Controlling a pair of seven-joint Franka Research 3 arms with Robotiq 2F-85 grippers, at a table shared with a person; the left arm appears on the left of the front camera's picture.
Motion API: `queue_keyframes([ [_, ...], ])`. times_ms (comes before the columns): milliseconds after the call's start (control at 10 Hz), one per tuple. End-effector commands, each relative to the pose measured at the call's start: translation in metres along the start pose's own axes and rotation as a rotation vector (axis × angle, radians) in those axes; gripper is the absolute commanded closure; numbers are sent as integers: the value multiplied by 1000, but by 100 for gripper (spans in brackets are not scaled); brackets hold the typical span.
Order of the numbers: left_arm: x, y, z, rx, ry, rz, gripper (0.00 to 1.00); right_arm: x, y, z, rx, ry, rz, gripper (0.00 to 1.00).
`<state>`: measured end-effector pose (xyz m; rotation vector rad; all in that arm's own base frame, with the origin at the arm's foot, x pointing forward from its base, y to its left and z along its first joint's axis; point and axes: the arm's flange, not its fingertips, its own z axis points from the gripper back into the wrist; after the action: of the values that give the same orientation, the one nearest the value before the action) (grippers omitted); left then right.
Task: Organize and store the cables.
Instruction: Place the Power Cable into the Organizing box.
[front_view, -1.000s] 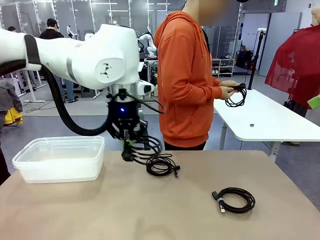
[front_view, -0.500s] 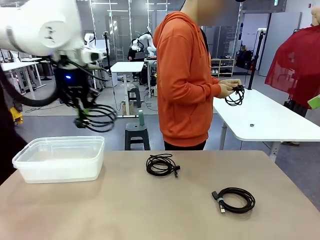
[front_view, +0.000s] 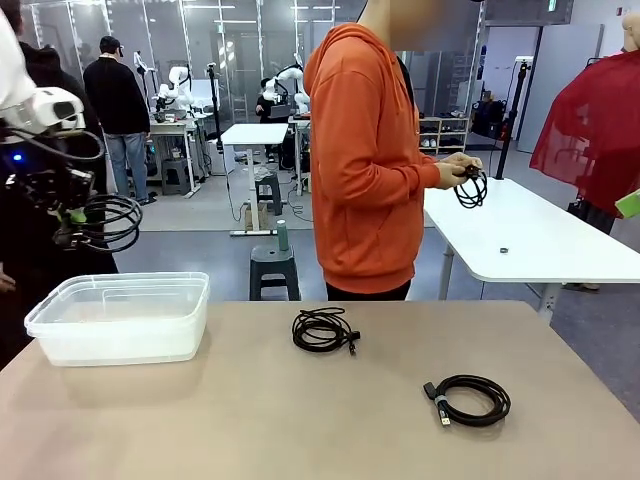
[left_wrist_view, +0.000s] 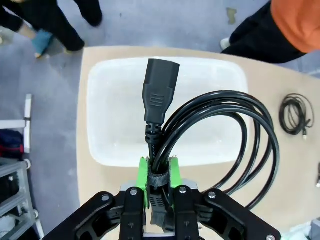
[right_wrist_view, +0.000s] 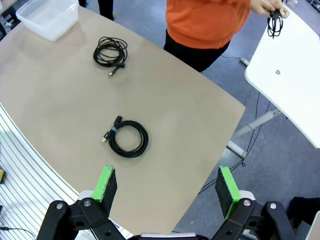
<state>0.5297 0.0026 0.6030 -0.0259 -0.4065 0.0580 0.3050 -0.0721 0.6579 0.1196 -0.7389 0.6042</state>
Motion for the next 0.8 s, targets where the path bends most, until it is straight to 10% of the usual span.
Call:
queue_keyframes([
  [0, 3, 18, -21, -73, 1, -4, 81, 0, -1, 0, 1, 0, -4, 0],
  [700, 34, 34, -74, -57, 101, 122, 81, 0, -1, 0, 1, 0, -4, 0],
])
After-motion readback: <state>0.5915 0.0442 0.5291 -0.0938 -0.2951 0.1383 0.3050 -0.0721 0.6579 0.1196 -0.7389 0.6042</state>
